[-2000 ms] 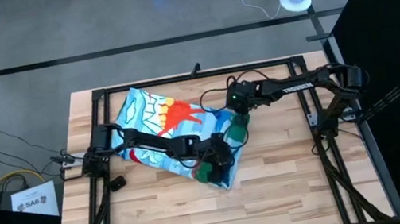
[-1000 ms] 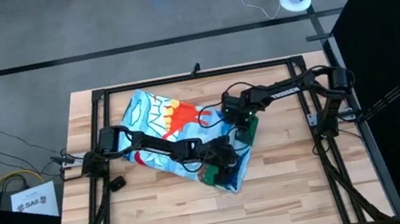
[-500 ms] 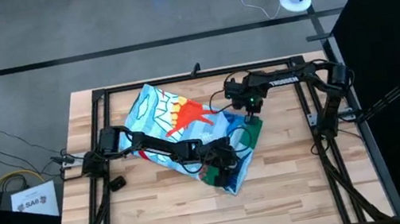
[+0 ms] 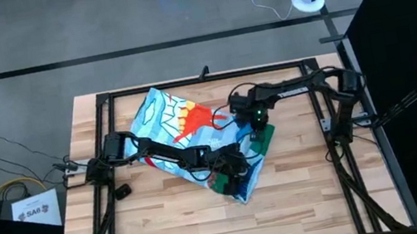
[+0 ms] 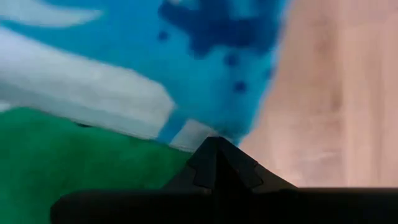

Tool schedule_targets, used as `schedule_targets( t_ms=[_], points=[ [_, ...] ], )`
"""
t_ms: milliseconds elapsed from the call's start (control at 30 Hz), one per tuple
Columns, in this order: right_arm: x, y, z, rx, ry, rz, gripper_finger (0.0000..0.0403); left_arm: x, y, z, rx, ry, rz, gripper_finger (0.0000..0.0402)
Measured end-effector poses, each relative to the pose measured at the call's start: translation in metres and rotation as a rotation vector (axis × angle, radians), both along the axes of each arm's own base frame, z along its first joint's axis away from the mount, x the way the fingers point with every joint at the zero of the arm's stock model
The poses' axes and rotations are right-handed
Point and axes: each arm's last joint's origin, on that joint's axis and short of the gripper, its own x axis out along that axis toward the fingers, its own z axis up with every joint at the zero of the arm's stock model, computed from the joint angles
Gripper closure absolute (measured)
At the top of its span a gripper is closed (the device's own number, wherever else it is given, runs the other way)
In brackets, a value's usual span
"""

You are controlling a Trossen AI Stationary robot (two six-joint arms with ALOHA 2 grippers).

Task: Roll towel
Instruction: Roll the multicolor dinosaur print towel

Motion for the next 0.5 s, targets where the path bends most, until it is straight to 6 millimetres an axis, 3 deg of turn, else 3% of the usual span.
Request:
schedule_targets(
  t_ms=[200,333,433,500],
  points=[
    [0.001,-0.001,-0.009,0.000,0.043,-0.005,0.0403,0.000,-0.001,0.000,-0.002,0.001,0.004,0.0189],
    [-0.010,-0.013,-0.008,-0.111,0.149,-0.014,0.0403,0.000,-0.002,0.000,-0.008,0.003,0.010,0.0189],
    [-0.018,-0.014,0.007,-0.183,0.209,-0.012,0.0403,0.000,-0.002,0.000,-0.026,0.008,0.026,0.0189],
    [-0.023,-0.003,0.024,-0.196,0.196,-0.008,0.0403,0.000,-0.001,0.000,-0.051,0.017,0.051,0.0189]
  ],
)
